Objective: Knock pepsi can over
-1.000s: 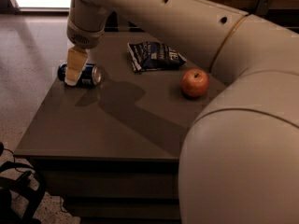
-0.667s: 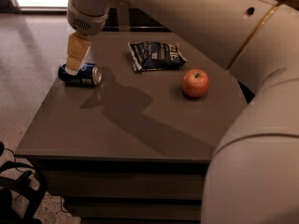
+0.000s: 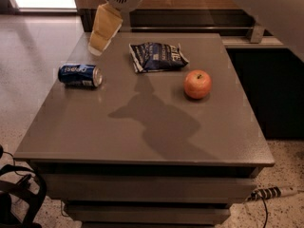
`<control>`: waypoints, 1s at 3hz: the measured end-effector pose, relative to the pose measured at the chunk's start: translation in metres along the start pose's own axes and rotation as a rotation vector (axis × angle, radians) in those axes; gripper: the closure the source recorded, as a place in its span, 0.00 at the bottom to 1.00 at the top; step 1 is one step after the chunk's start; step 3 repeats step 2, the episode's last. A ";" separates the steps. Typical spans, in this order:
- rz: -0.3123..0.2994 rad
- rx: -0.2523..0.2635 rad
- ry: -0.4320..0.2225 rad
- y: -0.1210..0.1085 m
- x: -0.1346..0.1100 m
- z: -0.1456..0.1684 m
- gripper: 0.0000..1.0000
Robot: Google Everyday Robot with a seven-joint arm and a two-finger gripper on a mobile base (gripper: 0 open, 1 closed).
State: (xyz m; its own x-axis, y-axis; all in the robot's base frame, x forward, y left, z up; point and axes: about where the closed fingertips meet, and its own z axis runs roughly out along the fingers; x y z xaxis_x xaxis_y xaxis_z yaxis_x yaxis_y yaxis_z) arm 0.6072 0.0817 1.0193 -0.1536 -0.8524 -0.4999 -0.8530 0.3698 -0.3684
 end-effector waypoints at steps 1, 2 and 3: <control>0.083 0.027 -0.025 -0.014 0.029 -0.020 0.00; 0.171 0.041 -0.064 -0.025 0.064 -0.028 0.00; 0.171 0.041 -0.064 -0.025 0.064 -0.028 0.00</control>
Offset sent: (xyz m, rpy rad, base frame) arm 0.0013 -0.1214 -0.0112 0.2287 0.0141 -0.2104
